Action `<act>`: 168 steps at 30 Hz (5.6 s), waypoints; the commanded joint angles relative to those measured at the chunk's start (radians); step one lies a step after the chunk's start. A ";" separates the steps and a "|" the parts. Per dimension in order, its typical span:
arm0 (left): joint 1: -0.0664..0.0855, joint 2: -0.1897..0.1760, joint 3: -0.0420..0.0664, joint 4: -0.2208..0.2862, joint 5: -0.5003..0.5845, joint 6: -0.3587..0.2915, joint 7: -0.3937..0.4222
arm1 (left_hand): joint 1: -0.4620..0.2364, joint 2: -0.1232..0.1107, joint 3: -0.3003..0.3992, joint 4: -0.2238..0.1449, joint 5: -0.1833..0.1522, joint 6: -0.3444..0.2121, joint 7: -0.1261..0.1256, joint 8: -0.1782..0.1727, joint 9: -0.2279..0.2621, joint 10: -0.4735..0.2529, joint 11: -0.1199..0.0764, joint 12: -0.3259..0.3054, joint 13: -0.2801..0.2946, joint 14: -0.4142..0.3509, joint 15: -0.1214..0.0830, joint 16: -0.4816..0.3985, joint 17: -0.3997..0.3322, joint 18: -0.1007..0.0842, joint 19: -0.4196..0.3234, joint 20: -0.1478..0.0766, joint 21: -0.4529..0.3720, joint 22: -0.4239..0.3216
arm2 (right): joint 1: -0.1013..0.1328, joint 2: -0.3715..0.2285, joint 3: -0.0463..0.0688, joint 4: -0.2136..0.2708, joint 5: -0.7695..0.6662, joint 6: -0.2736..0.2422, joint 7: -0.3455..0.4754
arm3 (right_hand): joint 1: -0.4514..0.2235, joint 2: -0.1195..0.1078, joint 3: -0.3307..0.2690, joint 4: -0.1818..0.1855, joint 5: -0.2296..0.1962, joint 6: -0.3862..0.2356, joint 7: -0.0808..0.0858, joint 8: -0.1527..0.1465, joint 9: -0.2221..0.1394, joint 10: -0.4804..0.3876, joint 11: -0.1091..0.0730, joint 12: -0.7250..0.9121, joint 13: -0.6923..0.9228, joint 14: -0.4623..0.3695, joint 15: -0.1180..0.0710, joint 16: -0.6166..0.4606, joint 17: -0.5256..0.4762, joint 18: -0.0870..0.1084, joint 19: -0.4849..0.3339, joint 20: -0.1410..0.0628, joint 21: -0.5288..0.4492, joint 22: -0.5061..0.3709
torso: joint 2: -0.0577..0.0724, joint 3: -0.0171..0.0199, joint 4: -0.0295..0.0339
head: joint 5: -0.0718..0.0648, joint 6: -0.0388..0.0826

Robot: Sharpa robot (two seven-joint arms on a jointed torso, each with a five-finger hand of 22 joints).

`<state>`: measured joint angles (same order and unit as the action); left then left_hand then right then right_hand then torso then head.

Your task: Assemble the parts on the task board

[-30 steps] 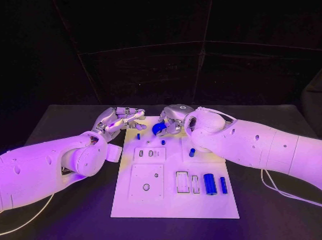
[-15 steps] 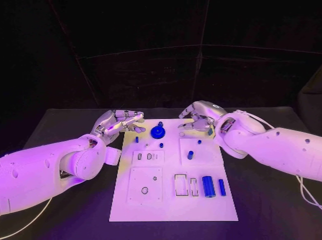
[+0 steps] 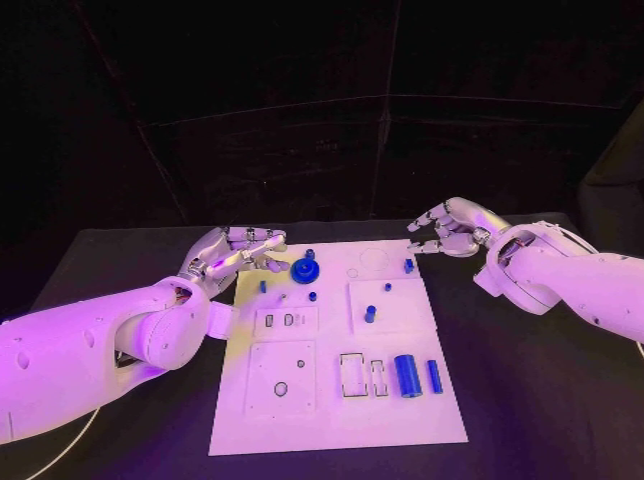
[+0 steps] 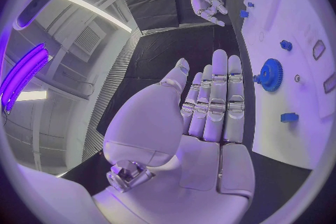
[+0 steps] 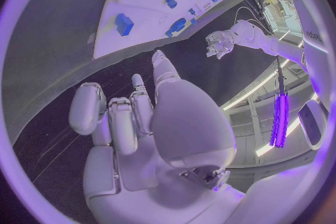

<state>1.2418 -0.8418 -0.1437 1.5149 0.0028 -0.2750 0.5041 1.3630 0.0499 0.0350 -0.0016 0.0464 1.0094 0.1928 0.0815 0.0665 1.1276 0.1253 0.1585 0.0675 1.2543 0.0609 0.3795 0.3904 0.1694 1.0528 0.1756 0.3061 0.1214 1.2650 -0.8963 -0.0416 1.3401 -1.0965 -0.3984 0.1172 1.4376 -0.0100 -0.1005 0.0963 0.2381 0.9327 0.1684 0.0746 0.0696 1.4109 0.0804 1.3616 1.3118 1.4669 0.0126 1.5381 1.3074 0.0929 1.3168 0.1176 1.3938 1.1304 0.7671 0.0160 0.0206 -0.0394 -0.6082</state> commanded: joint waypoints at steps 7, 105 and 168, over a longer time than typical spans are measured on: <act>-0.002 0.008 0.000 -0.010 -0.002 0.019 0.011 | -0.010 0.004 0.003 -0.002 0.005 0.002 0.005 0.000 -0.001 -0.003 0.003 0.000 -0.001 -0.006 0.000 0.004 0.002 0.013 0.000 0.000 -0.005 -0.001 | -0.010 -0.005 0.000 -0.058 0.061 0.074 0.088 | 0.020 -0.002 -0.002 -0.013 0.006 0.000 0.000 -0.007 -0.002 -0.007 0.000 -0.006 0.016 0.083 -0.006 -0.002 0.171 -0.005 -0.007 -0.001 -0.005 -0.001 | 0.001 -0.0029 0.0025 | -0.024 -0.005; -0.008 0.004 0.000 -0.019 -0.002 0.018 0.002 | -0.010 0.006 0.009 -0.006 0.006 0.003 0.005 0.000 0.000 -0.002 0.003 0.001 -0.001 -0.007 0.000 0.005 0.005 0.013 0.000 0.000 -0.006 -0.001 | -0.073 0.078 0.001 -0.121 -0.012 0.012 0.086 | 0.052 0.088 0.120 -0.098 -0.085 0.163 -0.044 0.036 0.007 0.018 -0.039 0.018 0.048 0.090 -0.038 0.008 0.201 -0.010 0.015 -0.030 0.008 0.030 | -0.002 -0.0049 0.0022 | -0.024 -0.023; 0.000 0.018 0.000 -0.069 0.029 0.012 0.002 | -0.014 0.005 0.012 -0.010 0.005 0.006 0.004 0.001 0.000 0.001 0.002 0.002 0.000 -0.009 -0.001 0.006 0.009 0.013 0.001 0.000 -0.006 -0.002 | -0.114 0.382 -0.024 0.126 -0.363 0.078 -0.405 | -0.016 0.064 0.190 -0.113 -0.077 0.165 -0.044 0.022 0.005 0.027 -0.040 0.025 0.059 0.091 -0.040 0.009 0.205 -0.014 0.026 -0.034 0.015 0.047 | -0.026 -0.0232 0.0021 | 0.096 -0.083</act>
<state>1.2398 -0.8238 -0.1442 1.4432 0.0288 -0.2692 0.5006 1.3590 0.0539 0.0419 -0.0085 0.0465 1.0094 0.1928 0.0815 0.0665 1.1276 0.1253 0.1585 0.0678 1.2544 0.0610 0.3795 0.3986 0.1694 1.0528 0.1756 0.3061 0.1206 1.1499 -0.5162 -0.0659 1.4676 -1.4403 -0.3482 -0.2797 1.4282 0.0532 0.0838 -0.0182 0.1625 1.0907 0.1262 0.0954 0.0738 1.4362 0.0411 1.3866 1.3590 1.4668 -0.0201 1.5458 1.3073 0.0929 1.3388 0.0823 1.4086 1.1796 0.7415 -0.0076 0.0227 0.0555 -0.6895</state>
